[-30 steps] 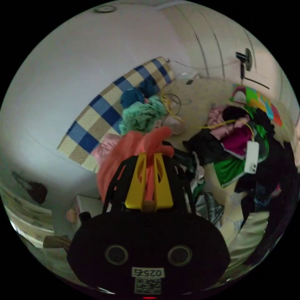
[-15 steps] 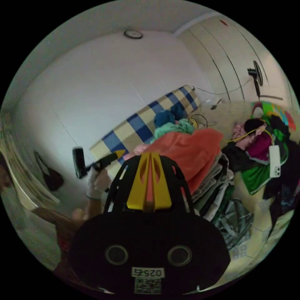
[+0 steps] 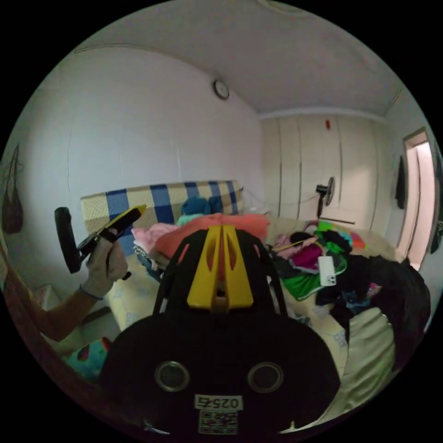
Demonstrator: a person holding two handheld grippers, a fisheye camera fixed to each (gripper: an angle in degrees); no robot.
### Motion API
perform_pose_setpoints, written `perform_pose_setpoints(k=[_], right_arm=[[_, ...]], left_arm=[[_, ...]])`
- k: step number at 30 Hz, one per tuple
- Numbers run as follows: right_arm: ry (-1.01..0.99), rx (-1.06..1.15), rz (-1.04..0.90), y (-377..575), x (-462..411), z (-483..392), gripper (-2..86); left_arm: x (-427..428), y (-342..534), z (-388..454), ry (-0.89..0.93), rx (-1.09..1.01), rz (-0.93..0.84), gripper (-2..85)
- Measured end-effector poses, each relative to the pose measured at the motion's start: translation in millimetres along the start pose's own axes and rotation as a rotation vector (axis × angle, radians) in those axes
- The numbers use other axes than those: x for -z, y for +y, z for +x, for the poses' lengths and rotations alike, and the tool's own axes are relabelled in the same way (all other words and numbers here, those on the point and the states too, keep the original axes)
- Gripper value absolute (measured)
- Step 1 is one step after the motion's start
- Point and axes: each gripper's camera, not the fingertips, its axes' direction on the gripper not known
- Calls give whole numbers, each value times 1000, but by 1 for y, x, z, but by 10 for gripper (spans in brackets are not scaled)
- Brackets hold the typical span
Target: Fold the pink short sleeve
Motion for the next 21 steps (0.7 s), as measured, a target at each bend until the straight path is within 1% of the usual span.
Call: perform_pose_setpoints(k=[1,2,3,4,5,6,8,9,11,12,14,15,16,17,18,19,20,21], right_arm=[[81,-21,32,25,32,0,-7],[178,-60,36,53,57,4,-5],[225,-74,30,67,68,6,-3],[309,-97,20,95,87,13,3],[378,-105,-21,118,101,23,12],[410,-113,-51,128,108,29,28],[483,-119,-157,144,135,66,88],[495,-114,-179,143,144,78,101],[478,-164,-210,125,185,143,109],[466,-181,-214,118,194,162,110],[444,-268,-229,95,220,250,117],[452,-288,-232,91,223,273,120],[479,-331,-236,88,225,321,125],[476,-408,-239,90,224,372,131],[475,-449,-242,93,221,398,134],[486,-556,-261,105,214,449,133],[417,-713,-283,119,207,496,128],[352,-716,-290,125,201,514,123]], left_arm=[[12,10,31,95,-3,4,-6],[15,21,63,200,11,-31,-3],[14,26,79,247,13,-56,-1],[8,36,115,331,-10,-107,11],[-1,46,152,395,-86,-133,30],[-6,51,170,417,-118,-145,43],[-32,62,229,514,-169,-207,62],[-39,64,239,538,-147,-224,62],[-79,64,279,718,-48,-294,68],[-91,63,289,769,-27,-317,70],[-145,56,335,910,40,-416,101],[-158,53,349,941,35,-433,110],[-184,46,378,989,25,-471,122],[-208,41,407,999,11,-508,126],[-219,39,422,1005,8,-526,126],[-240,37,452,1018,1,-562,127],[-257,35,480,1029,1,-601,127],[-265,34,493,1039,0,-616,127]])
